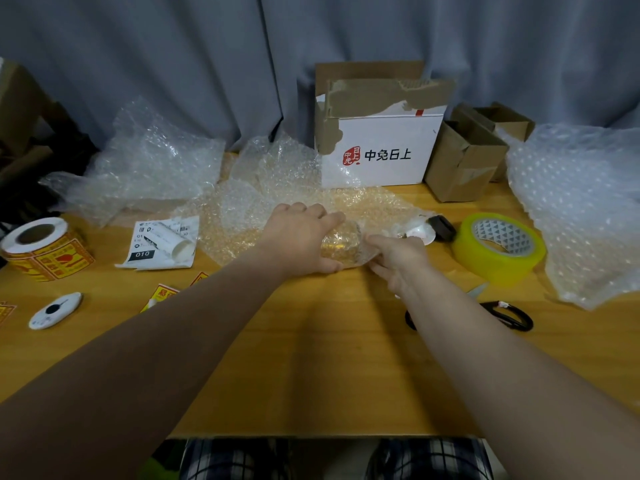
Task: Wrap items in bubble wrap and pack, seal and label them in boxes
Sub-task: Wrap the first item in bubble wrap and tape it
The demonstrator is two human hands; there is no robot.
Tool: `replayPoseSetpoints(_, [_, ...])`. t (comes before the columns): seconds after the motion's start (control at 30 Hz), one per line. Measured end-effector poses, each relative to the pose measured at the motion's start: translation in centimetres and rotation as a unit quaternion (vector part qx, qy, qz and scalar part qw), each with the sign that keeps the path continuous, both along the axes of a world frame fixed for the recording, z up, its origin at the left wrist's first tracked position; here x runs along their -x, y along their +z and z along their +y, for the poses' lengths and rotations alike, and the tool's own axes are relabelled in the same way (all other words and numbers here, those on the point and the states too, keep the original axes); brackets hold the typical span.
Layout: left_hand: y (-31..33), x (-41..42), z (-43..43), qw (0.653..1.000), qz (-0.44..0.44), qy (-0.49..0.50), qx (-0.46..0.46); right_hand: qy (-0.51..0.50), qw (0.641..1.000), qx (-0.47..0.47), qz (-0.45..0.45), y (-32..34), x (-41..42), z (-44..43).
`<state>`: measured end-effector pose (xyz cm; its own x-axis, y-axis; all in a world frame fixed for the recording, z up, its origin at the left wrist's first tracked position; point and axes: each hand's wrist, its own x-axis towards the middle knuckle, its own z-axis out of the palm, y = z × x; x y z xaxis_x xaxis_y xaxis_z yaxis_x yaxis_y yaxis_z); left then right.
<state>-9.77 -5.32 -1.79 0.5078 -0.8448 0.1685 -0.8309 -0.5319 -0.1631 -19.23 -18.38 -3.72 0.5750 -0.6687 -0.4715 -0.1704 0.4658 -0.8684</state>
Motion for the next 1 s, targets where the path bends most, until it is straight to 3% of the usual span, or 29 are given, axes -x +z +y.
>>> replayPoseSetpoints(0.1, [-0.1,0.1,0.0,1.0,-0.006,0.0,-0.001,0.005,0.999,0.043,-0.003,-0.5,-0.3,0.1])
replayPoseSetpoints(0.23, [0.0,0.1,0.0,1.0,-0.006,-0.002,-0.007,0.128,0.94,0.313,0.047,-0.2,1.1,-1.0])
replayPoseSetpoints(0.37, [0.1,0.0,0.1,1.0,0.006,-0.003,-0.008,0.33,0.885,0.3,0.13,1.7,2.5,-3.6])
replayPoseSetpoints(0.47, [0.2,-0.2,0.1,1.0,0.011,-0.004,-0.013,0.355,0.843,0.358,0.186,2.4,3.2,-4.6])
replayPoseSetpoints(0.73, [0.7,-0.7,-0.2,0.997,-0.009,-0.03,-0.067,0.187,0.878,0.396,0.19,0.9,2.5,-4.5])
replayPoseSetpoints(0.83, [1.0,-0.9,-0.4,0.996,-0.004,-0.032,-0.077,0.122,0.935,0.311,0.115,1.0,2.9,-4.0])
replayPoseSetpoints(0.9, [1.0,-1.0,-0.5,0.998,0.002,-0.023,-0.066,0.148,0.961,0.215,0.095,1.3,3.0,-3.7])
replayPoseSetpoints(1.0, [0.9,-1.0,-0.6,0.998,-0.004,-0.026,-0.054,0.224,0.945,0.198,0.131,1.8,2.9,-3.4])
